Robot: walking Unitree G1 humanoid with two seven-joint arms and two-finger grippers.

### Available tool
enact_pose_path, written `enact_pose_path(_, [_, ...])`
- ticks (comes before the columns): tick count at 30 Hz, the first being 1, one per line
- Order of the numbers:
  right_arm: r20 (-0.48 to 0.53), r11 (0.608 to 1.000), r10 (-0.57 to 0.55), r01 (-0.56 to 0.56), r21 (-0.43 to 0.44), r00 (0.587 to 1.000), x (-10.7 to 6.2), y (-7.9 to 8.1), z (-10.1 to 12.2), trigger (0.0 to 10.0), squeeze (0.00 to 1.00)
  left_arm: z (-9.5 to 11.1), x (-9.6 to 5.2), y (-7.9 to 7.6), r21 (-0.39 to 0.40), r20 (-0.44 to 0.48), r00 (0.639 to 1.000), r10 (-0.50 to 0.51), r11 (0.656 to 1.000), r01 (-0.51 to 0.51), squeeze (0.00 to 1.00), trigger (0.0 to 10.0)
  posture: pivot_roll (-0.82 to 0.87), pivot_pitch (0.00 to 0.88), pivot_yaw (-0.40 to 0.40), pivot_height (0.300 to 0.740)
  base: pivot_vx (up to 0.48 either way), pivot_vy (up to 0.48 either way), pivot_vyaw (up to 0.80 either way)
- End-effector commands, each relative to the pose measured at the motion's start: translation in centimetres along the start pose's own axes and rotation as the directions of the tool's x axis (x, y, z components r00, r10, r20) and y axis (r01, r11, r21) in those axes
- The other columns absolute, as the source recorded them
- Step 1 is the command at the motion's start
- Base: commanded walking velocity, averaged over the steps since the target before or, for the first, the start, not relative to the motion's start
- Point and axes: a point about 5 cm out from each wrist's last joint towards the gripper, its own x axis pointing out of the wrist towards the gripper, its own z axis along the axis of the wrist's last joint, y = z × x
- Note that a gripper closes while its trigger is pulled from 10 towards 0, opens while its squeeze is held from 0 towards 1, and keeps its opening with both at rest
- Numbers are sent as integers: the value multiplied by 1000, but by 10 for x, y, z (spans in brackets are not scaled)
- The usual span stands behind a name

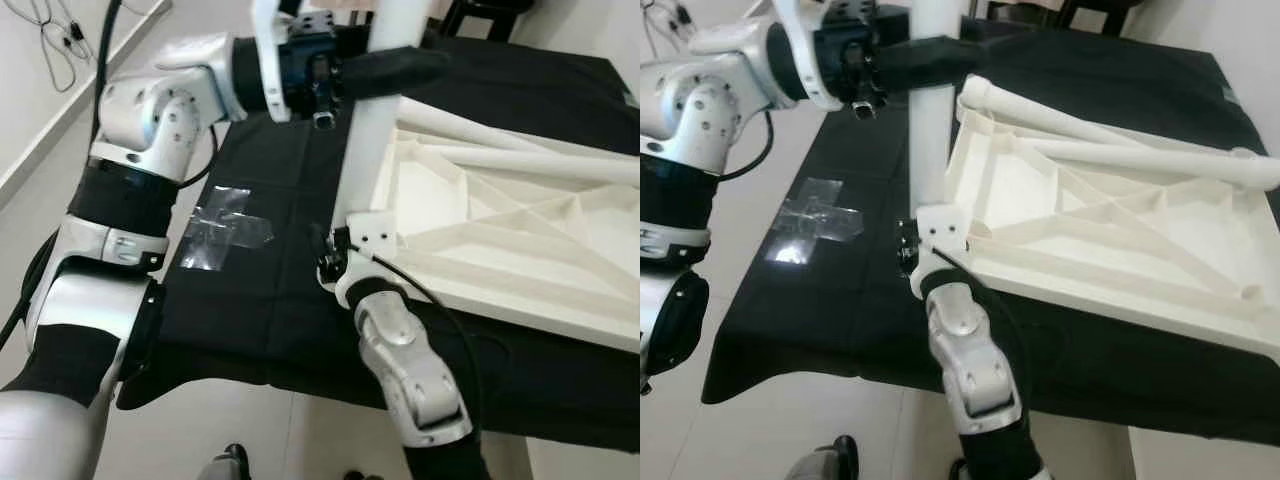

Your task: Building children table

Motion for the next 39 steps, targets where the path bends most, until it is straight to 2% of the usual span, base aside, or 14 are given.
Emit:
enact_pose_path(1, [-5, 998, 59, -59, 35, 998, 7, -7, 2, 10000, 1000, -8, 6, -7, -20, -30, 998, -59, 998, 59, 0, 0, 25, 265, -34, 740, 0, 0, 0])
enact_pose_path(4, [50, 946, 323, -322, -34, 945, 25, -24, 29, 10000, 1000, -9, 6, -9, -27, -30, 997, -67, 997, 66, 0, 0, 24, 261, -30, 740, 0, 0, 0])
enact_pose_path(9, [31, 898, 435, -430, -98, 900, 32, -33, 38, 10000, 918, -10, 7, -10, -32, -30, 997, -75, 997, 74, 0, 0, 25, 260, -28, 740, 0, 0, 0])
enact_pose_path(10, [25, 881, 463, -458, -116, 886, 35, -36, 41, 10000, 651, -10, 7, -11, -33, -31, 996, -79, 996, 78, 0, 0, 27, 260, -26, 740, 0, 0, 0])
enact_pose_path(11, [18, 864, 494, -488, -125, 869, 39, -39, 45, 10000, 0, -10, 7, -12, -35, -31, 996, -82, 996, 80, 0, 0, 29, 261, -26, 740, 0, 0, 0])
enact_pose_path(15, [15, 850, 517, -512, -126, 856, 41, -41, 48, 10000, 0, -10, 7, -12, -36, -31, 996, -83, 996, 82, 0, 0, 31, 264, -25, 740, 0, 0, 0])
enact_pose_path(18, [-4, 769, 628, -621, -155, 778, 44, -40, 55, 10000, 0, -10, 7, -14, -41, -27, 996, -81, 996, 79, 0, 0, 34, 272, -26, 740, 0, 0, 0])
enact_pose_path(25, [25, 683, 728, -721, -119, 685, 49, -43, 66, 10000, 0, -11, 7, -16, -47, -11, 996, -85, 995, 84, 0, 0, 28, 281, -29, 740, 0, 0, 0])
enact_pose_path(26, [45, 636, 771, -766, -89, 635, 49, -42, 69, 10000, 0, -10, 5, -23, -90, 18, 987, -158, 983, 159, 0, 0, 26, 282, -32, 740, 0, 0, 0])
enact_pose_path(31, [79, 557, 830, -829, -60, 552, 44, -38, 75, 10000, 0, -6, -2, -37, -136, 53, 955, -291, 946, 296, 0, 0, 24, 282, -34, 740, 0, 0, 0])
enact_pose_path(34, [106, 431, 900, -900, -65, 423, 31, -30, 79, 10000, 0, -2, -10, -50, -148, 104, 918, -384, 906, 396, 0, 0, 20, 284, -37, 740, 0, 0, 0])
enact_pose_path(36, [103, 405, 912, -912, -69, 398, 29, -28, 78, 9020, 0, -2, -11, -52, -152, 116, 912, -394, 900, 408, 0, 0, 20, 284, -37, 740, 0, 0, 0])
enact_pose_path(38, [100, 361, 930, -929, -78, 353, 25, -26, 76, 0, 0, 0, -13, -52, -137, 132, 912, -388, 904, 404, 0, 0, 16, 282, -39, 740, 0, 0, 0])
enact_pose_path(39, [102, 354, 933, -932, -80, 346, 25, -25, 75, 0, 0, 1, -14, -51, -130, 137, 913, -384, 907, 401, 0, 0, 16, 282, -39, 740, 0, 0, 0])
